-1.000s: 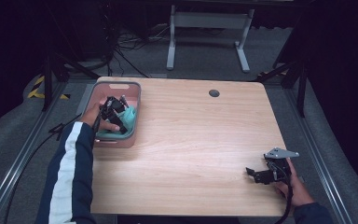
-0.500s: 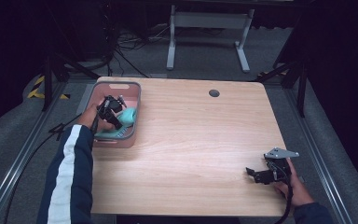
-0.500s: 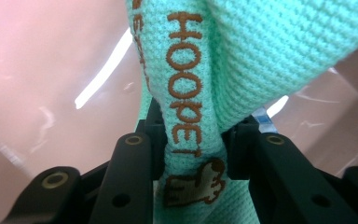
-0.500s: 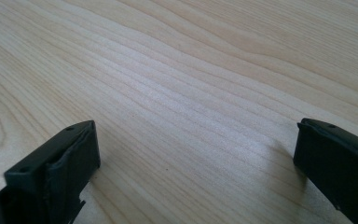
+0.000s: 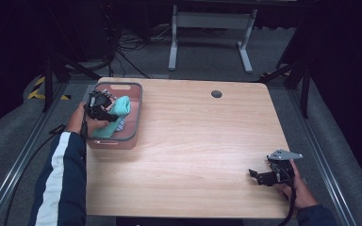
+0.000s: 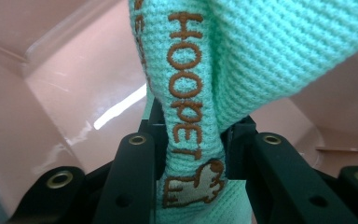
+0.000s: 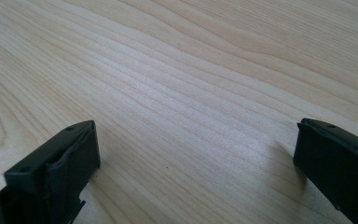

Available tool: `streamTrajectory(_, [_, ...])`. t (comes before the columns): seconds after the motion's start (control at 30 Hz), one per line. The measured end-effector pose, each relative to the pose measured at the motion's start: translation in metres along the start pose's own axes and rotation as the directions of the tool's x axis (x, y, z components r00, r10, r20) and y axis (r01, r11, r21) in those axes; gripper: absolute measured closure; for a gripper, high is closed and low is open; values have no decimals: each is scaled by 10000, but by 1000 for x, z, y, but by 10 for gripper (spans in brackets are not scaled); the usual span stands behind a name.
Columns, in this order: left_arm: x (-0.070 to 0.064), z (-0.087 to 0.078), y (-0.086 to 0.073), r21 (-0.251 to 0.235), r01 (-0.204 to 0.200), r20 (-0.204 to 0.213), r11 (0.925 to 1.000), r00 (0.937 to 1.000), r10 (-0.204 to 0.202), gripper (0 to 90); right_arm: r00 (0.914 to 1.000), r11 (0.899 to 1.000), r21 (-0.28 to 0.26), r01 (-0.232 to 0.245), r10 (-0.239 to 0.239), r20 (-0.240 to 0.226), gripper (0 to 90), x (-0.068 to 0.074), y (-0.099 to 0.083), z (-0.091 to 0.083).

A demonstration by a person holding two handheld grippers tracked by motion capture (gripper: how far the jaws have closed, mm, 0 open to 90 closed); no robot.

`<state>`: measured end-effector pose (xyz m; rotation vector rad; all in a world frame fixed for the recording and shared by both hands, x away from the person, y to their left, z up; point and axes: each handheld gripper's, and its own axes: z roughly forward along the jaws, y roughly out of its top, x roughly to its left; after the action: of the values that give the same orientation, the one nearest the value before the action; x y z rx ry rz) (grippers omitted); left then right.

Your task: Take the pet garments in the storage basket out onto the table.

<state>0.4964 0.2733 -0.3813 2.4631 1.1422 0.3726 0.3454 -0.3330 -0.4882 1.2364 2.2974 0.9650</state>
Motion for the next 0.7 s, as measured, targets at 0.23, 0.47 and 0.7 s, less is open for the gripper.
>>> streamTrajectory(0.23, [0,-17,-6,-1123,422,-116,9928,9990,-437,710,10000,10000,1,-1,1,2,7,0,0,0])
streamTrajectory(0.47, [-3,-31,-9,-1987,693,-194,9776,9970,-746,713,10000,10000,0,0,0,-1,7,0,0,0])
streamTrajectory(0.7, [-7,-47,-9,-2579,675,-272,9638,9967,-771,714,10000,10000,1,-3,3,-2,7,0,0,0])
